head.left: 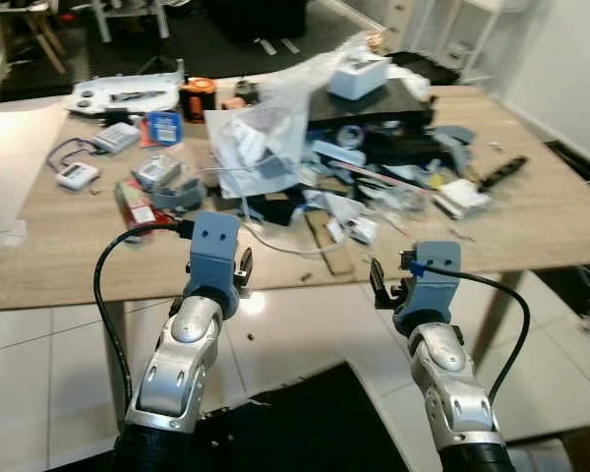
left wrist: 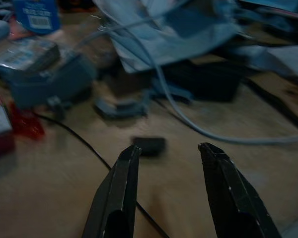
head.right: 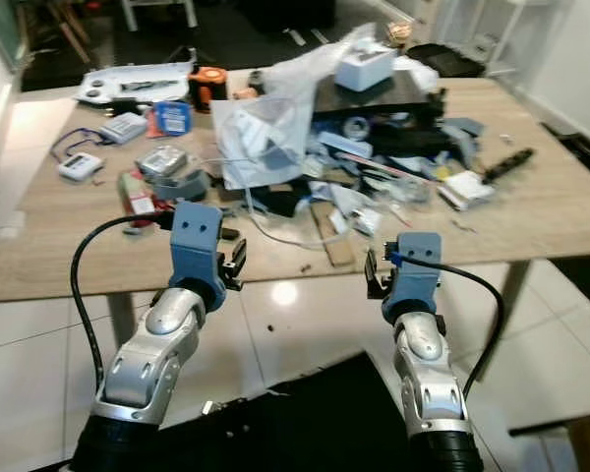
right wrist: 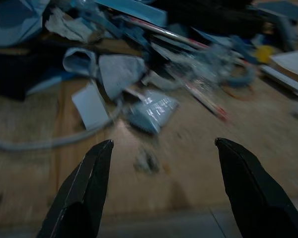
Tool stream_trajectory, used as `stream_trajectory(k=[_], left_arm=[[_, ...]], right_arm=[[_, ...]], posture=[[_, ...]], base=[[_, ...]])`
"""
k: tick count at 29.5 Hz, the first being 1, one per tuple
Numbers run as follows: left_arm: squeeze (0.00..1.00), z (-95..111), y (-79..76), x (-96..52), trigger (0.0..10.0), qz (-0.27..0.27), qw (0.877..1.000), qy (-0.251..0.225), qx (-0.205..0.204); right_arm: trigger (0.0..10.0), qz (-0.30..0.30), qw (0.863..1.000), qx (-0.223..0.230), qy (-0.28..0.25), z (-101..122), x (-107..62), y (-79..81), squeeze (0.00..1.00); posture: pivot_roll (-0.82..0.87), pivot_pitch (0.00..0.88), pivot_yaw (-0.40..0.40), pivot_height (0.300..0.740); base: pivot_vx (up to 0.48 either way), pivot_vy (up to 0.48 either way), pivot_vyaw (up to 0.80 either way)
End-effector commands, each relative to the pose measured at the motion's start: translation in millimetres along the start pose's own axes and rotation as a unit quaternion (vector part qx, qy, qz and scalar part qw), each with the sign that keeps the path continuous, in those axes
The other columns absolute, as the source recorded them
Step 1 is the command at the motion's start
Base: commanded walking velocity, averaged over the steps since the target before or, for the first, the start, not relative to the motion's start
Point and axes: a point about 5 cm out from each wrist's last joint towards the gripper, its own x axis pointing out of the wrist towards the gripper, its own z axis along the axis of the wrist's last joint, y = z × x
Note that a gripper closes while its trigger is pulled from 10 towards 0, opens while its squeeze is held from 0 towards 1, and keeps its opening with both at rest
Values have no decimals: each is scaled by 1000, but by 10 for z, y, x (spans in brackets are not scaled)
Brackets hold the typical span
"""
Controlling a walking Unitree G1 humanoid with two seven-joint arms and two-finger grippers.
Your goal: Picking trash to rubbish bin
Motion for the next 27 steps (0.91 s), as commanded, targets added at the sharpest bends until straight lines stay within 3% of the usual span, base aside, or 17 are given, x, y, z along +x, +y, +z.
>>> stream_trajectory(k=[1,18,27], left_arm=[[0,-29,-39,-10,10000,-10,1000,5,4],[0,-45,-40,-17,10000,-9,1000,5,23],[0,-62,-49,-21,10000,-15,999,10,28]], right_arm=[[10000,-10,1000,1,8,-53,-34,-65,0],[10000,-2,1000,4,14,-68,-29,-39,0],[10000,25,999,-1,-33,186,75,-50,0]], posture=[[51,108,-3,740],[56,115,0,740],[56,113,5,740]], base=[[289,0,0],[34,0,0],[0,0,0]])
